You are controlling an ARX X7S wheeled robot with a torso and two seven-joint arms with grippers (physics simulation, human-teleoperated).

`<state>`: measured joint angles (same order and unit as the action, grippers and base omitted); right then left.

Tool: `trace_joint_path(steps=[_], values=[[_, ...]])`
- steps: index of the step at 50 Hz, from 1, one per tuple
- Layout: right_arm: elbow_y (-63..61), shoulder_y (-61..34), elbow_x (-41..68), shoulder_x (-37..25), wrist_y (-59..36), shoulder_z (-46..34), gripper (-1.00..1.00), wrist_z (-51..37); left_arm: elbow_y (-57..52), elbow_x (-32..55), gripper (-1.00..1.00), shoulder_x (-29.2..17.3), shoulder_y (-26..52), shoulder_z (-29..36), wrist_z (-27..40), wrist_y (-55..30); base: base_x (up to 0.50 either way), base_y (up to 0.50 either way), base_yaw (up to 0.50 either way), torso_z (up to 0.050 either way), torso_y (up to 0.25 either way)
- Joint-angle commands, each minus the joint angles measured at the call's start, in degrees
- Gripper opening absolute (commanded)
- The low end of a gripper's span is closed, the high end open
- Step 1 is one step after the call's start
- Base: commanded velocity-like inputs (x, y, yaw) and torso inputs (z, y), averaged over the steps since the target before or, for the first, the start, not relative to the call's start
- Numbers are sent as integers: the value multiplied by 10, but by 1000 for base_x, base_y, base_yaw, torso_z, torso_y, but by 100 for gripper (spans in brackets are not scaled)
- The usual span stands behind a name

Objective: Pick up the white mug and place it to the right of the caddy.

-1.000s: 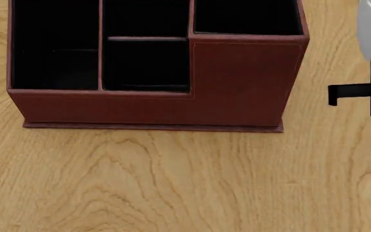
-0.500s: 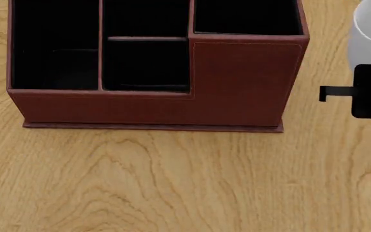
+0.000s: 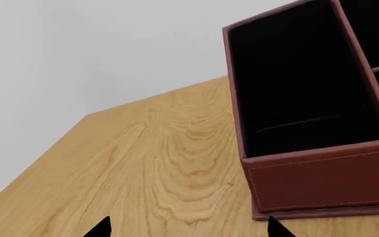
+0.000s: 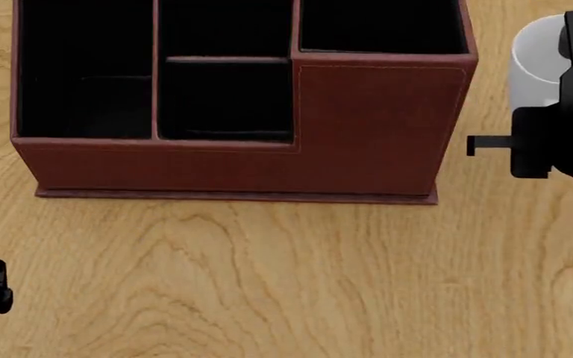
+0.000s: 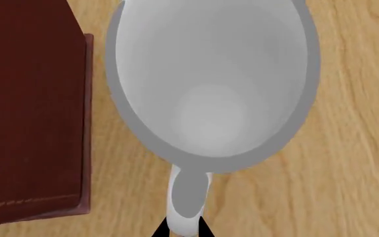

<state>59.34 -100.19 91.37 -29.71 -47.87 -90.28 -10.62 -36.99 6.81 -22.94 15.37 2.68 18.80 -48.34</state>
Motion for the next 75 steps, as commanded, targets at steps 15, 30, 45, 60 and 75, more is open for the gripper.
trace_joint_path(steps=[15, 30, 45, 60, 75], values=[[152, 34, -71, 90, 14, -27, -100, 114, 7, 2, 100, -3, -8, -6, 3, 11, 0, 0, 0, 0, 1], [155, 54, -76, 93, 13, -17, -100, 116, 8, 4, 100, -6, -17, -12, 4, 20, 0, 0, 0, 0, 1], [153, 55, -85, 93, 9, -7, -100, 117, -3, 8, 100, -7, -20, -15, 6, 13, 0, 0, 0, 0, 0], [90, 37, -72, 61, -10, 9, 100, 77, -24, 15, 100, -9, -12, -20, 7, -10, 0, 0, 0, 0, 1], [-175, -9, 2, -56, -55, 66, 100, -83, -36, 19, 100, -8, -6, -19, 9, -15, 0, 0, 0, 0, 0]])
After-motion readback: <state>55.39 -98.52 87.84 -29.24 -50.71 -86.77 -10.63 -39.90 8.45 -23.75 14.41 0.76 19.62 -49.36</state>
